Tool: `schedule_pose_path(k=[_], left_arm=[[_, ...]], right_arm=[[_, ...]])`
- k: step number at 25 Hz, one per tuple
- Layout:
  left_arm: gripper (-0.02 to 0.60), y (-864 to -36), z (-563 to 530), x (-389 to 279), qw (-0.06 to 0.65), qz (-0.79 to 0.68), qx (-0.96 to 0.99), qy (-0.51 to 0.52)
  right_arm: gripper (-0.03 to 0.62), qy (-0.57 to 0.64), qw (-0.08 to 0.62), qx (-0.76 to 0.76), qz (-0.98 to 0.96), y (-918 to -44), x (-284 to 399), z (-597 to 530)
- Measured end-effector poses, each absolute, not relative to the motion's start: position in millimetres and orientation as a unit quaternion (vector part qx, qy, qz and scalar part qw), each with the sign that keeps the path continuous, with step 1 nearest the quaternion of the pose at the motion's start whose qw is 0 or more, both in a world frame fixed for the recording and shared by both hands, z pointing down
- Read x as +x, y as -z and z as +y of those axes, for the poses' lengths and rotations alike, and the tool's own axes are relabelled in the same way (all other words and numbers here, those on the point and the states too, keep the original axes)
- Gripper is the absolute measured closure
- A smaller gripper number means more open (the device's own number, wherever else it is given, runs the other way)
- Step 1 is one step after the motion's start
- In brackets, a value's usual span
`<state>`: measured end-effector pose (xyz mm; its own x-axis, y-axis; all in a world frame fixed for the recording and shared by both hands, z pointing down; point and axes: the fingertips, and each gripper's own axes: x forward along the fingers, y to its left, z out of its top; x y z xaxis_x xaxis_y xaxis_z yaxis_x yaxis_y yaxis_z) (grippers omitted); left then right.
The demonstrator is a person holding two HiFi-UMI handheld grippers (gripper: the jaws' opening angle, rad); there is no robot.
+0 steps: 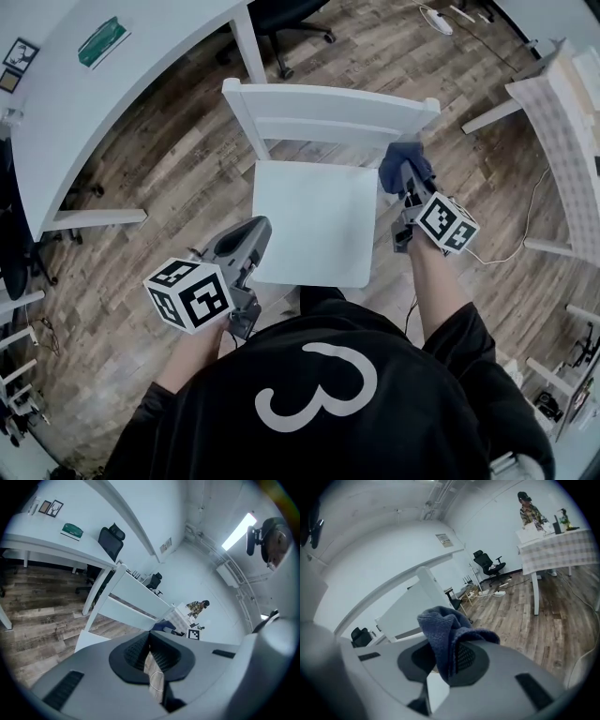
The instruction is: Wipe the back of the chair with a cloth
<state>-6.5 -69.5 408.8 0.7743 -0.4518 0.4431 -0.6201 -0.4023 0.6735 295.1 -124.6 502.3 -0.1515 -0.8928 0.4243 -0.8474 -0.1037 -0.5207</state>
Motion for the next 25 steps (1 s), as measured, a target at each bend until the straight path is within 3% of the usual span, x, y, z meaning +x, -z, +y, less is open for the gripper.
schedule_pose_path(k=[9,17,25], left_arm=[[0.568,-357.2,16.7,-47.6,0.397,-0.283,0.871,-0.068],[0.568,-258.8,121.9,-88.4,0.304,-0.215,0.928,-0.02],[0.568,-205.7,206.8,-98.5,0.259,-0.162,0.952,0.0]], right_arm=[[0.546,0.258,0.041,-0.584,0.769,-379.4,190.3,4.2],[0.545,0.18,0.054,-0.48,0.857,-256.9,63.6,140.4],[0.545,0.179,0.056,-0.41,0.892,-210.0,0.8,237.1]])
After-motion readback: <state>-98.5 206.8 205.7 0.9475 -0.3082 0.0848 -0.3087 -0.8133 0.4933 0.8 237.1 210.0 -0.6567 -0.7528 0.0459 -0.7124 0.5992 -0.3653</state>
